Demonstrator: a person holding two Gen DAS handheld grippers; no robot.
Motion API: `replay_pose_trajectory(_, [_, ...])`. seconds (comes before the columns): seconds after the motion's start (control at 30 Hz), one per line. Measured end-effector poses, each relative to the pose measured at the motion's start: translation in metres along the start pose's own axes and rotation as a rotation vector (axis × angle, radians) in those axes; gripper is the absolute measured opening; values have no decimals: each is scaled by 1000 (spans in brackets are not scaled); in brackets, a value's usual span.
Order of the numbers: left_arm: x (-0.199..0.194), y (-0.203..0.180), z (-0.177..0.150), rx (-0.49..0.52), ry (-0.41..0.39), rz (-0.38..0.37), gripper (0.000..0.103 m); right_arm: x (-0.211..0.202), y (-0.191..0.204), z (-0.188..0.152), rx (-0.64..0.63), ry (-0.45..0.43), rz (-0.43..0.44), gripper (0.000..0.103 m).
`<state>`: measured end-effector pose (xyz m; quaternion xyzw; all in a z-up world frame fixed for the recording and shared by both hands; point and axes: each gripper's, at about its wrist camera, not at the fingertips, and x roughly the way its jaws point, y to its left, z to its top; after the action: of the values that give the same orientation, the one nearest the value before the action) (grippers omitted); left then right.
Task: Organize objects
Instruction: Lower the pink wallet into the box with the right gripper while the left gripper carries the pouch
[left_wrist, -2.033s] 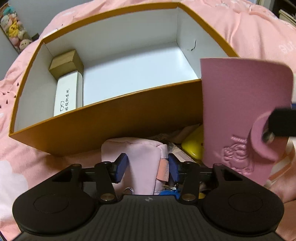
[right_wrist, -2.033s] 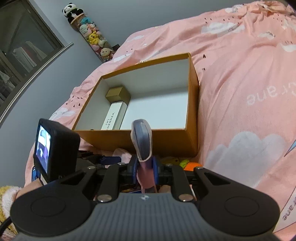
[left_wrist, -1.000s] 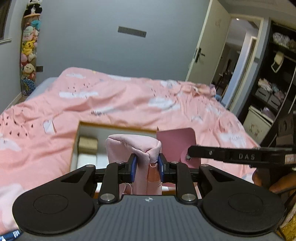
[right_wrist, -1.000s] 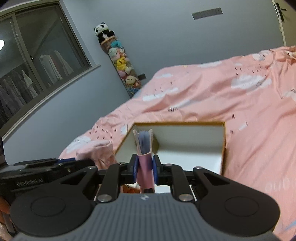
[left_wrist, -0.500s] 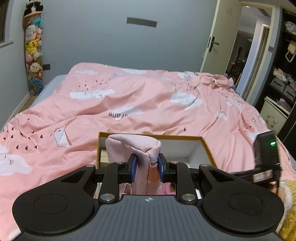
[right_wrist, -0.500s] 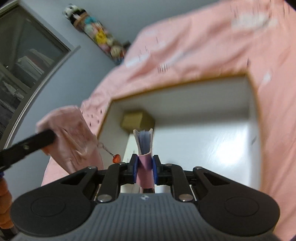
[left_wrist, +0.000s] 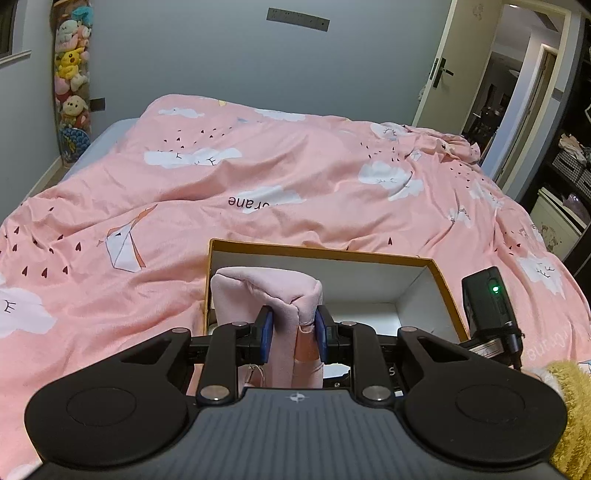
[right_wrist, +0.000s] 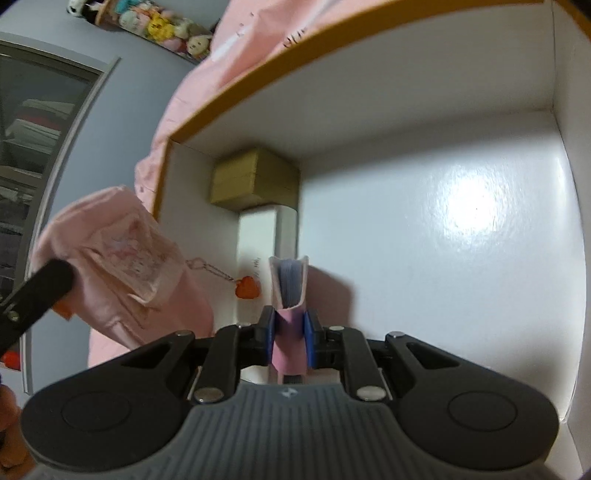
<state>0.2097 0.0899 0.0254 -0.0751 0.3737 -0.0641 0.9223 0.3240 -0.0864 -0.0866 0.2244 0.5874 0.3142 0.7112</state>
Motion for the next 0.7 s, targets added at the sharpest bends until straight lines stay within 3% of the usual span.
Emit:
replay_pose_trajectory(0.1, [4,1,0,-2,8,-3,27,3,-2,3,6,17,-30,18])
replay_pose_trajectory(0.3, [6,0,0,0,16,-30,27,8,5,2,-98,57,-179,26])
replay_pose_trajectory(0.47, [6,1,0,-7,31,-36,27,16,9,3,-141,103,-232,33])
replay_pose_trajectory(0.7, [3,-1,-2,6,54,-47,27,30,7,9,-169,140,-241,33])
